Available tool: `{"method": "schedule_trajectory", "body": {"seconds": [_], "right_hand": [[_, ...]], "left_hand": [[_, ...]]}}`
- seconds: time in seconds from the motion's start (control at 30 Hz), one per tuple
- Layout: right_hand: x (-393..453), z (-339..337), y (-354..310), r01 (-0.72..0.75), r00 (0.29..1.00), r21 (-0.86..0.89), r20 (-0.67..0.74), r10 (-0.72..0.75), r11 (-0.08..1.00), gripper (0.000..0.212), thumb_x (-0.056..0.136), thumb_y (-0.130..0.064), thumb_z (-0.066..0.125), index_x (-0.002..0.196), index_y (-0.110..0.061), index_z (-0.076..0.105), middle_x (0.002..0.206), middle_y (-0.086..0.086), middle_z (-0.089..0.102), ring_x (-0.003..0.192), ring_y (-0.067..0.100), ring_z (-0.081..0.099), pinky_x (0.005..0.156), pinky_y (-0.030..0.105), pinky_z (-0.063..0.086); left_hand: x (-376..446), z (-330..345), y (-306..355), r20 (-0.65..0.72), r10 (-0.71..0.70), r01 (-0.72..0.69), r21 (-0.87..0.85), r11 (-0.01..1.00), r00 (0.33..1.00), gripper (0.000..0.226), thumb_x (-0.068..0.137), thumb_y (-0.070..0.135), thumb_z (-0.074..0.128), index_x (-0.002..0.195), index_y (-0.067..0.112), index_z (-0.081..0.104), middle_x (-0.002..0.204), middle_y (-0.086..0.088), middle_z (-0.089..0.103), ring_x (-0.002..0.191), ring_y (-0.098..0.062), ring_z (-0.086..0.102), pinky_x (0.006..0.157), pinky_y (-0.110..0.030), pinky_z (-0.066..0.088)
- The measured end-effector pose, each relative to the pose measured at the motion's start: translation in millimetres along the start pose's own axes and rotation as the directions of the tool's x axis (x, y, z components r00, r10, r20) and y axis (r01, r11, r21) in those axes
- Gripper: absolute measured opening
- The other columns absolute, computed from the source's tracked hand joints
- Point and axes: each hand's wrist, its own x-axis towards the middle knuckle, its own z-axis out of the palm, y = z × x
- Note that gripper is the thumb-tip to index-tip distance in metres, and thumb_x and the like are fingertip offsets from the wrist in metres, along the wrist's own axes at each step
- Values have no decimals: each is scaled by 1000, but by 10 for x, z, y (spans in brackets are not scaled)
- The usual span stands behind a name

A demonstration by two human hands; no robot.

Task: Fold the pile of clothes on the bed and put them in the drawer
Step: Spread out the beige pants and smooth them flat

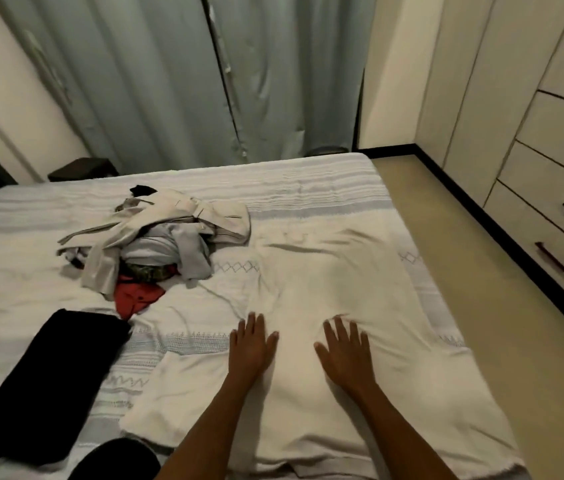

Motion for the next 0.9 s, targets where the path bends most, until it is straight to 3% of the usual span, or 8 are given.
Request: {"method": "schedule_trajectory", "body": {"seconds": [0.13,0.27,0.37,0.43,0.6,0.73,0.8,0.9], "right_hand": [[672,-118,-119,36,998,-42,53,-33,998,78,95,-62,10,150,-21,46,158,9,40,143,44,36,113,58,31],[1362,-128,-246,76,995,3,61,-76,997,73,98,-62,11,159,-24,24,167,7,17,153,37,12,120,56,7],[1859,-146,-249,81,997,-30,5,-80,996,76,95,-63,3,159,-26,23,166,3,19,153,37,10,121,52,7],[2217,-158,-137,56,998,-6,-8,-56,998,65,102,-58,14,159,-26,22,167,1,17,153,35,7,122,50,6],[2990,-338,503,-5,989,-13,-147,3,1000,65,100,-50,21,142,-13,53,149,15,50,137,45,41,112,57,33],[3348,-583,1042,-95,974,-45,-211,83,994,57,99,-40,27,144,-14,52,151,12,48,140,44,37,114,55,27],[3439,-709,1274,-144,961,-46,-244,128,989,55,97,-36,31,142,-12,53,147,13,50,134,43,43,108,55,35],[3557,-922,1482,-234,936,10,-268,229,972,40,96,-36,51,129,-15,60,134,14,54,122,40,48,99,51,40]], "left_hand": [[561,-50,-70,15,1,-1,20,1000,1000,68,100,59,19,155,21,26,165,-8,18,150,-34,17,119,-45,16],[1223,-96,-144,-2,46,-46,18,999,999,52,105,47,28,153,27,33,162,-5,26,147,-32,24,118,-45,21],[1724,-142,-169,-7,80,-80,28,996,997,57,101,47,19,151,26,37,158,-6,35,142,-33,34,114,-43,27],[2077,-184,-171,-33,107,-107,-7,994,994,67,93,46,12,150,23,40,152,-8,44,134,-36,44,108,-43,35],[2783,-350,-86,-32,-27,21,-166,986,999,53,101,25,41,154,25,32,145,-12,48,125,-40,47,103,-46,39],[3277,-362,-50,-21,-65,59,-224,973,998,53,101,29,44,153,27,32,144,-18,44,126,-43,47,103,-51,42],[3463,-356,2,2,-4,4,-192,981,1000,52,100,31,47,151,25,36,135,-21,47,120,-41,52,97,-48,46],[3655,-398,51,33,-19,23,-142,990,999,39,98,38,53,130,16,52,123,-19,51,108,-39,57,89,-44,48]]}}
